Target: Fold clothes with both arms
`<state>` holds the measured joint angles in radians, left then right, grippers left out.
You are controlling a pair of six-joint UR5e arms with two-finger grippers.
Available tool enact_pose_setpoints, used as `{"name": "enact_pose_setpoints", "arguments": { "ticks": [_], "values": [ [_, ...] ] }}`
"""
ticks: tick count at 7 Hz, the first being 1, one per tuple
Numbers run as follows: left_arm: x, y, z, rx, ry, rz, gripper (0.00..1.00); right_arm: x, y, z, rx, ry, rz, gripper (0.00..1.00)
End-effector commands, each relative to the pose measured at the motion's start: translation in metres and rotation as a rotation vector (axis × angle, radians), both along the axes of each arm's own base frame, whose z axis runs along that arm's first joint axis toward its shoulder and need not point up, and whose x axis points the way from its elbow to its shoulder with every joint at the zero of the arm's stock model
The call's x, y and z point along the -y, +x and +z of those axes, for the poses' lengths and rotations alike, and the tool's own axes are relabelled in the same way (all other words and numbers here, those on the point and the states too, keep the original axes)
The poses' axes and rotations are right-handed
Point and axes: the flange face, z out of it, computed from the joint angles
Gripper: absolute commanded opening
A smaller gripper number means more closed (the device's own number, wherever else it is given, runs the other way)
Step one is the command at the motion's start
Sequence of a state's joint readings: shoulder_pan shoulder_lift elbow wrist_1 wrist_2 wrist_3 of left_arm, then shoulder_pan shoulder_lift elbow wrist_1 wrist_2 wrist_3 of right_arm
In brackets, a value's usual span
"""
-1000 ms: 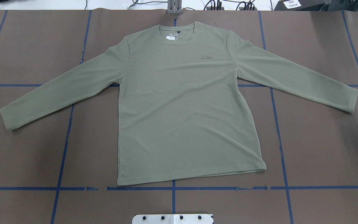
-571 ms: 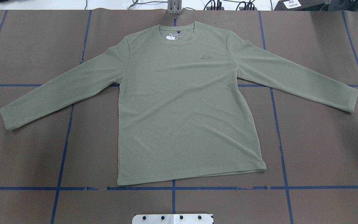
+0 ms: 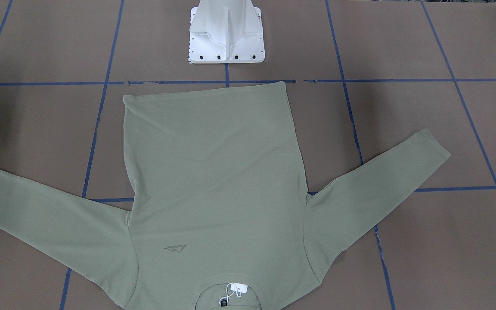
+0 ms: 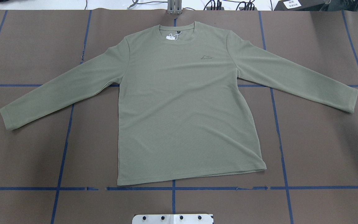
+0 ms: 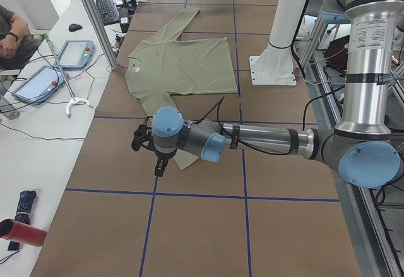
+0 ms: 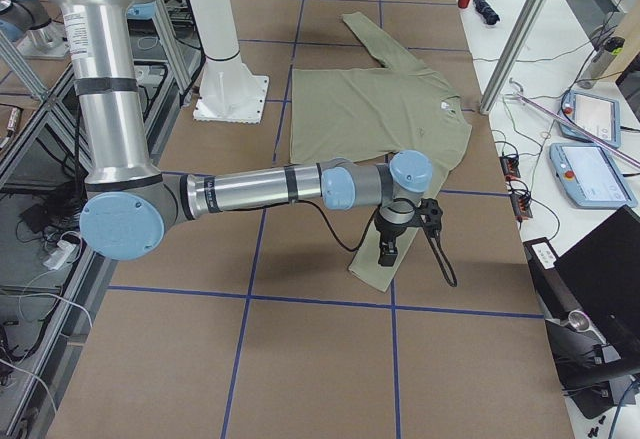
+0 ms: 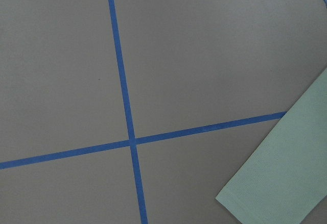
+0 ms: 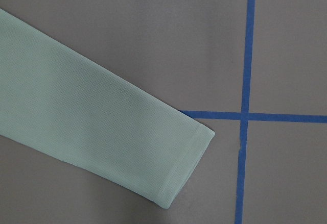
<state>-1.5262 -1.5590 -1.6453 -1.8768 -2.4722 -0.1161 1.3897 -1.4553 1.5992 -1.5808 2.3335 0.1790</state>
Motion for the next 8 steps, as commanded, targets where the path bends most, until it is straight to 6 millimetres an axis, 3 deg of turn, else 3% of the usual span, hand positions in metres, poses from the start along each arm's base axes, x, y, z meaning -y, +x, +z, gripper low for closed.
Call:
{"name": "enact_pose_setpoints", "arguments": {
  "ticks": [1, 2, 4, 8],
  "values": [
    [0.002, 0.011, 0.002, -0.016, 0.007, 0.023, 1.00, 0.003, -0.041, 0.020, 0.013, 0.046, -0.014, 1.00],
    [0.001, 0.012, 0.001, -0.025, 0.009, 0.026, 1.00, 0.003, -0.058, 0.033, 0.032, 0.034, 0.038, 1.00],
    [0.002, 0.012, -0.006, -0.027, 0.024, 0.028, 1.00, 0.004, -0.071, 0.044, 0.051, -0.042, 0.148, 1.00],
    [0.002, 0.012, -0.011, -0.030, 0.065, 0.027, 1.00, 0.006, -0.070, 0.074, -0.010, -0.104, 0.196, 0.98]
  ]
}}
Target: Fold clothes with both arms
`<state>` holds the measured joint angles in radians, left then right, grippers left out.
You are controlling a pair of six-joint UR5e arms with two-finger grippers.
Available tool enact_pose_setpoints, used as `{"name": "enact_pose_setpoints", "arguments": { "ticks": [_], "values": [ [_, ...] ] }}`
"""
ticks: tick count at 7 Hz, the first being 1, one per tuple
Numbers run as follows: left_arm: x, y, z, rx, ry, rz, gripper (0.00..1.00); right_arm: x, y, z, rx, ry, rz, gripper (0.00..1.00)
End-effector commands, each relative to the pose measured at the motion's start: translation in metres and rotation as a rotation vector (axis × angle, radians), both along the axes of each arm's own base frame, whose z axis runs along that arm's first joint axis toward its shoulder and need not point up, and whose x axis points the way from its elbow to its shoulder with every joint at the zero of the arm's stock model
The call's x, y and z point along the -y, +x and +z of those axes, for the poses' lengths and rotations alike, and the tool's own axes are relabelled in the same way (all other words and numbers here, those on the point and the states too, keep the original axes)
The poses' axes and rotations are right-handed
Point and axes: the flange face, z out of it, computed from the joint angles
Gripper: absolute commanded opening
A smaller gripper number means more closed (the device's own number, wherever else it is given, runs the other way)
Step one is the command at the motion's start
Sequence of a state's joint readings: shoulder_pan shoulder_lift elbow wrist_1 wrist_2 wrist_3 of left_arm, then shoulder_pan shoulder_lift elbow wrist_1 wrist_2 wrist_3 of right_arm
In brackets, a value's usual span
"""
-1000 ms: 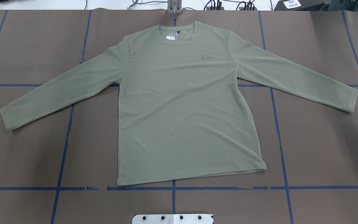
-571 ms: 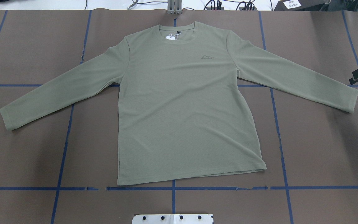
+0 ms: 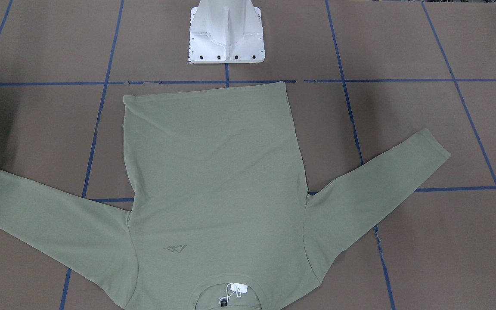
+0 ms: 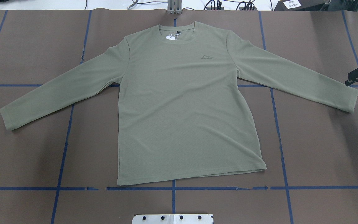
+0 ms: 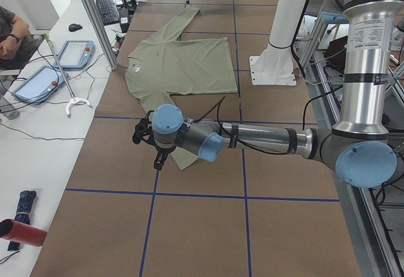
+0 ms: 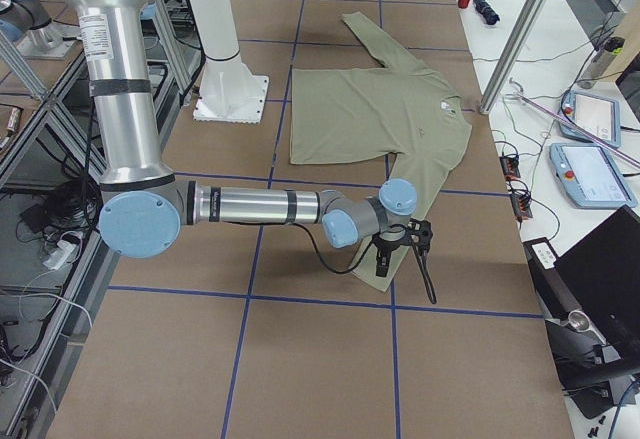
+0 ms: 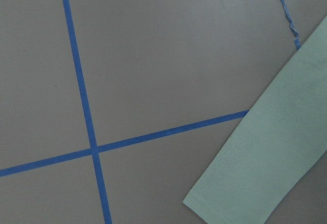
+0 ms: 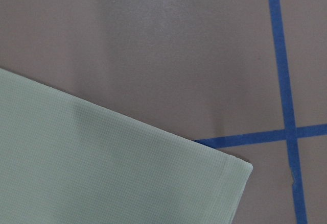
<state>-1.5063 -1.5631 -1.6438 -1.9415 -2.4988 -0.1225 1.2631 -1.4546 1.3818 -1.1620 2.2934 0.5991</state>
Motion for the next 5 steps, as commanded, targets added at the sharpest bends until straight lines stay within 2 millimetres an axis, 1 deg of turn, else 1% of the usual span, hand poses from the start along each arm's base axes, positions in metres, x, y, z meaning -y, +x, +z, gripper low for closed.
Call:
{"name": "enact_pose_setpoints", "arguments": {
  "ticks": [1, 2, 3, 4, 5],
  "values": [
    [0.000, 0.000, 0.000, 0.000, 0.004, 0.001, 1.00, 0.001, 0.001, 0.017, -0.025, -0.031, 0.015, 0.96],
    [0.001, 0.000, -0.002, 0.000, 0.007, 0.001, 1.00, 0.012, -0.003, 0.025, -0.029, -0.040, 0.013, 0.94],
    [0.001, 0.000, -0.002, 0.000, 0.007, 0.001, 1.00, 0.028, -0.009, 0.036, -0.038, -0.066, 0.013, 0.94],
    [0.001, 0.000, -0.002, 0.000, 0.008, 0.001, 1.00, 0.030, -0.009, 0.048, -0.046, -0.089, 0.013, 0.93],
    [0.001, 0.000, -0.002, -0.001, 0.007, 0.000, 1.00, 0.036, -0.011, 0.054, -0.049, -0.104, 0.012, 0.92]
  ]
}}
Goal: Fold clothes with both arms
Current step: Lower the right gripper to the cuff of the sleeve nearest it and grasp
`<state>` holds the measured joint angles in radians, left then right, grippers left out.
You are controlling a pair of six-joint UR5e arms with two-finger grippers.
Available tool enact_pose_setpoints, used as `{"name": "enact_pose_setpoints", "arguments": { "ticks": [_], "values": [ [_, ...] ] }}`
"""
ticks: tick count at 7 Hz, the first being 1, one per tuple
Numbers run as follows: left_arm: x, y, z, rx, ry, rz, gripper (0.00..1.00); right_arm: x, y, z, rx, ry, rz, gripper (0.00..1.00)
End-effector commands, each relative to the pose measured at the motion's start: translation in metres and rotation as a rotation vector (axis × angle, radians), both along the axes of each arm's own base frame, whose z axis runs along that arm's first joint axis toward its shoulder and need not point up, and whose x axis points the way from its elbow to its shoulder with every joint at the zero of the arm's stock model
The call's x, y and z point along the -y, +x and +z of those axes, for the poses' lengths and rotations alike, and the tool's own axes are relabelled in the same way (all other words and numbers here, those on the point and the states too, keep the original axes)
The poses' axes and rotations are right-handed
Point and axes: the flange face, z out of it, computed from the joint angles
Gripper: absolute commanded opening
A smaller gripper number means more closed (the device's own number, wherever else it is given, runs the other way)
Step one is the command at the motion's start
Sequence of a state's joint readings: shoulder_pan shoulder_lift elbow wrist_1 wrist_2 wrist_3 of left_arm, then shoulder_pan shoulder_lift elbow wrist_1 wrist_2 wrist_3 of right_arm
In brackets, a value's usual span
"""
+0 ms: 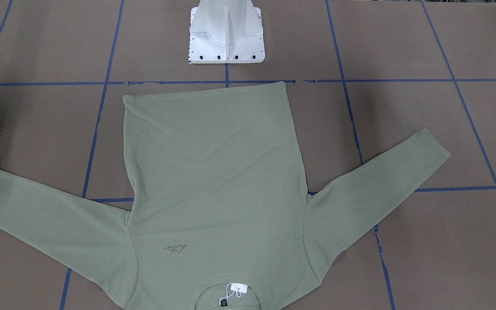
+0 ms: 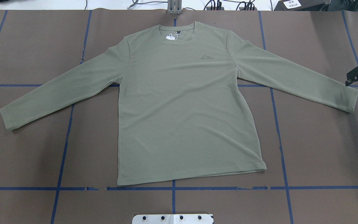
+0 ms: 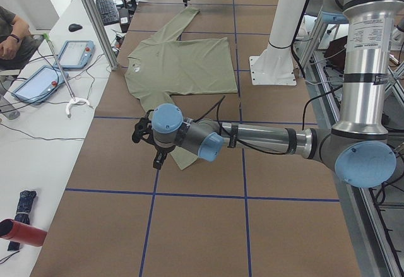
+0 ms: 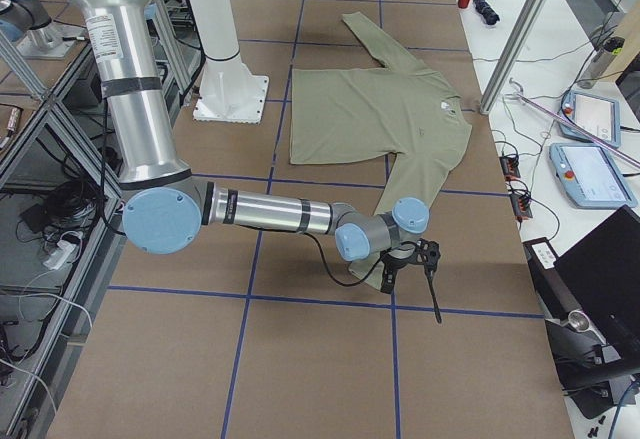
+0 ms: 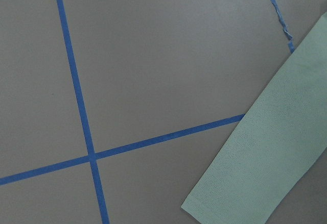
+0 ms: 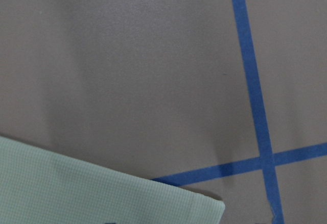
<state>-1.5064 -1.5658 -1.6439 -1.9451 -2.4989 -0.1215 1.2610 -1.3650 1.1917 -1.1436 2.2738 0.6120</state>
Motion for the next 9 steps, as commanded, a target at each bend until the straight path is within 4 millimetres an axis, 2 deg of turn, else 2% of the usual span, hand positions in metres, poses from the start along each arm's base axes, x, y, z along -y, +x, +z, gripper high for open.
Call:
{"name": "enact_pose_setpoints", "arguments": {
  "ticks": [1, 6, 9],
  "values": [
    [0.001, 0.000, -0.001, 0.000, 0.001, -0.001, 1.00, 0.007, -0.002, 0.015, -0.011, -0.033, 0.000, 0.91],
    [0.000, 0.000, 0.000, 0.001, -0.002, -0.001, 1.00, 0.003, -0.002, 0.030, -0.016, -0.063, -0.002, 0.74],
    [-0.001, -0.001, -0.006, -0.001, 0.008, -0.003, 1.00, 0.003, -0.003, 0.030, -0.014, -0.066, -0.005, 0.62]
  ]
}}
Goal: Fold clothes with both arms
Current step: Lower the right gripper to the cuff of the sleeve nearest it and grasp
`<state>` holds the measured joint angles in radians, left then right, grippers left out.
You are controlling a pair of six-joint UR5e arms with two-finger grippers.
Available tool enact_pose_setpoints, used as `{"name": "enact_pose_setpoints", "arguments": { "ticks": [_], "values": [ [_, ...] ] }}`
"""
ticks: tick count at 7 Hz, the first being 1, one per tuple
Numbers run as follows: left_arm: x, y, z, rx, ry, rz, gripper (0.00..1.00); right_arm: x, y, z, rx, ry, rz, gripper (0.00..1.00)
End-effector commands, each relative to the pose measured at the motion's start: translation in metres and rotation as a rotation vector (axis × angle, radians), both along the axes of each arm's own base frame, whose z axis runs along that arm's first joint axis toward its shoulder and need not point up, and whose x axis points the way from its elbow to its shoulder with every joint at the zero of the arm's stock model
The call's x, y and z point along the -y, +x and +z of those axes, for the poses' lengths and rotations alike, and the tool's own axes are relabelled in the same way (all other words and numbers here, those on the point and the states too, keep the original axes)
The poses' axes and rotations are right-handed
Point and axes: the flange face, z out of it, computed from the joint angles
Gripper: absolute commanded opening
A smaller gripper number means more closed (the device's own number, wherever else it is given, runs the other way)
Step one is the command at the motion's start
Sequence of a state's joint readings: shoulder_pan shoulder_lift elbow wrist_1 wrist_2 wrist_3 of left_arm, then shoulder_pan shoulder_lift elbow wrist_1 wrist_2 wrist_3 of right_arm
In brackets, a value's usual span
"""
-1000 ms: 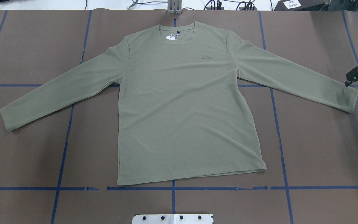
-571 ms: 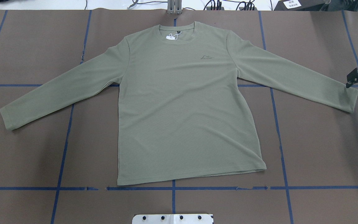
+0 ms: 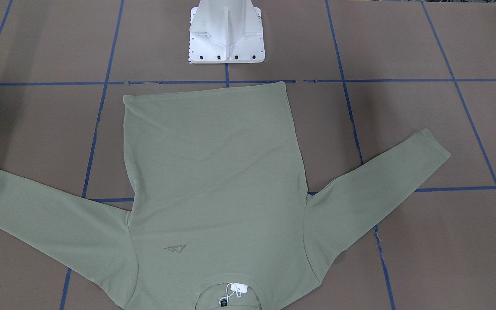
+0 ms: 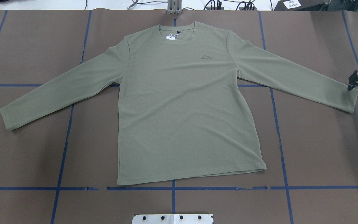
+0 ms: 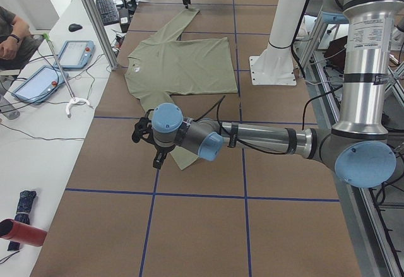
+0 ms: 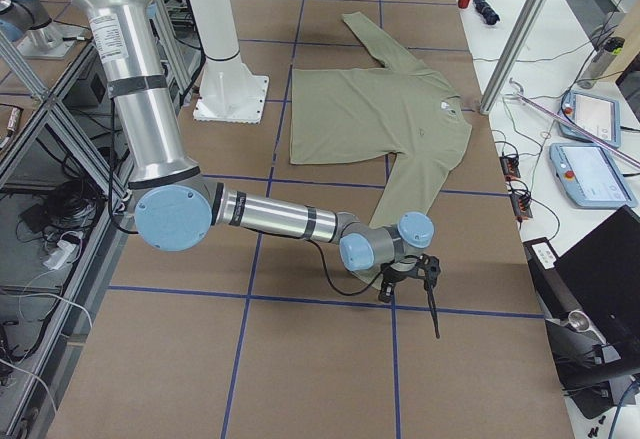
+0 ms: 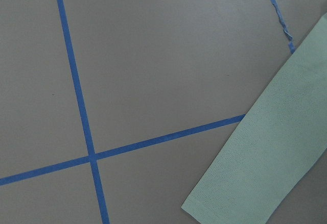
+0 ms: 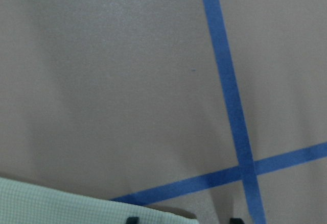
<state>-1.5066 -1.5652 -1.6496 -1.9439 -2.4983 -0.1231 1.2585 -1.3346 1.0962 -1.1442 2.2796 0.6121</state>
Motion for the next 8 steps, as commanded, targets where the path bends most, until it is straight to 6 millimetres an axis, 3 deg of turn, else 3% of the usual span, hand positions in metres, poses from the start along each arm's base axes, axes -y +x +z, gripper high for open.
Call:
{"name": "enact_pose_setpoints", "arguments": {
  "ticks": [1, 4, 6, 8],
  "values": [
    [-0.004, -0.001, -0.005, 0.000, 0.007, -0.002, 1.00, -0.001, -0.002, 0.000, 0.001, -0.001, -0.004, 0.55],
    [-0.006, -0.002, -0.014, -0.001, 0.024, -0.004, 1.00, -0.001, -0.005, 0.001, 0.002, -0.004, -0.008, 0.44],
    [-0.006, -0.002, -0.014, 0.000, 0.025, -0.005, 1.00, -0.001, -0.006, 0.000, 0.003, -0.006, -0.008, 0.00],
    [-0.007, -0.002, -0.014, -0.001, 0.022, -0.004, 1.00, 0.001, -0.009, -0.010, 0.037, -0.005, -0.013, 0.00]
  ]
}}
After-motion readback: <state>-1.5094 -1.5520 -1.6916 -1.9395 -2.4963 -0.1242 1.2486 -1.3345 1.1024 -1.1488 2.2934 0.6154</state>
